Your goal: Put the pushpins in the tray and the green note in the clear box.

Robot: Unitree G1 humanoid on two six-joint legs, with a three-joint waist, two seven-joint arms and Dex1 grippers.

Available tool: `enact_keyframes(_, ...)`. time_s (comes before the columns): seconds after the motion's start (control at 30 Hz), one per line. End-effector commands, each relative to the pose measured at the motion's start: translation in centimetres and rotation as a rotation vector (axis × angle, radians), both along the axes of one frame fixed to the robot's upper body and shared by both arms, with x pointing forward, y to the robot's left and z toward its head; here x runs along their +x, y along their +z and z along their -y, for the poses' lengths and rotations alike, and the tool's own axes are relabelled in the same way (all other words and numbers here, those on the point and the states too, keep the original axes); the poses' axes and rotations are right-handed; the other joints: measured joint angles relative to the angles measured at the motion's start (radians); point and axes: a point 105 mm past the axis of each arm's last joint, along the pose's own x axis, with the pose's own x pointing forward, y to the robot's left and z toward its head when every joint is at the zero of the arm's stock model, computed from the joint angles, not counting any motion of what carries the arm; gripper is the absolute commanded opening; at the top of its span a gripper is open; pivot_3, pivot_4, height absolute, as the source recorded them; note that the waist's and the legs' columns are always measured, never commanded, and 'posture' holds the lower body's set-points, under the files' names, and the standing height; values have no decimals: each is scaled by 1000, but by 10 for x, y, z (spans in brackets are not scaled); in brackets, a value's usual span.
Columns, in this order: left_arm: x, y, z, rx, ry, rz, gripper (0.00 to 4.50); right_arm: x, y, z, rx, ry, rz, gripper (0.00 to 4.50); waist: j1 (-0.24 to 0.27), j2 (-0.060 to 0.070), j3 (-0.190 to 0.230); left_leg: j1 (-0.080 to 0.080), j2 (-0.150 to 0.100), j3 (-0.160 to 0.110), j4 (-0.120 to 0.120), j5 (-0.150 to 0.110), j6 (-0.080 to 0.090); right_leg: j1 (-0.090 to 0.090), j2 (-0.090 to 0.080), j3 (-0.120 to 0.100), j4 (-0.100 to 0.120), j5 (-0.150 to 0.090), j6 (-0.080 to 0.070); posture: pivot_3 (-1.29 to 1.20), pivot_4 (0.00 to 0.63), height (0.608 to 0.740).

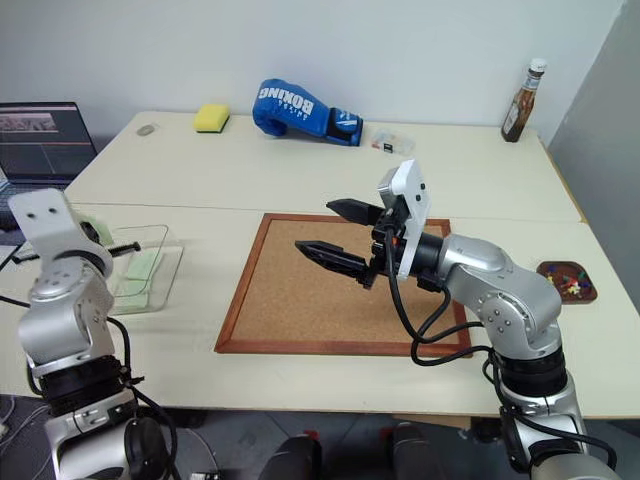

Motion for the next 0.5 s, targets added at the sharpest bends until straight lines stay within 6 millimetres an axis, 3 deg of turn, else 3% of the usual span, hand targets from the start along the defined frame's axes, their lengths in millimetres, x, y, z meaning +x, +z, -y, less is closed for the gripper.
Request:
enact_keyframes(0.03, -4, 8, 1, -8, -6, 48, 928, -2, 11, 5, 12, -7, 50, 4500, -1, 0, 0, 0, 0, 0, 0, 0, 0, 0, 0, 0, 0, 0, 0, 0, 150, 740)
enact_keyframes(0.33, 0, 14, 8, 3, -51, 62, 2762, 0, 8, 13, 8, -61, 43, 4500, -3, -1, 0, 0, 0, 0, 0, 0, 0, 0, 0, 0, 0, 0, -1, 0, 150, 740)
enact_keyframes(0.5, 8, 34, 44, 162, -227, 127, 3799, 14, 3, 26, 29, -248, 4, 4500, -1, -1, 0, 0, 0, 0, 0, 0, 0, 0, 0, 0, 0, 0, -1, 0, 150, 740)
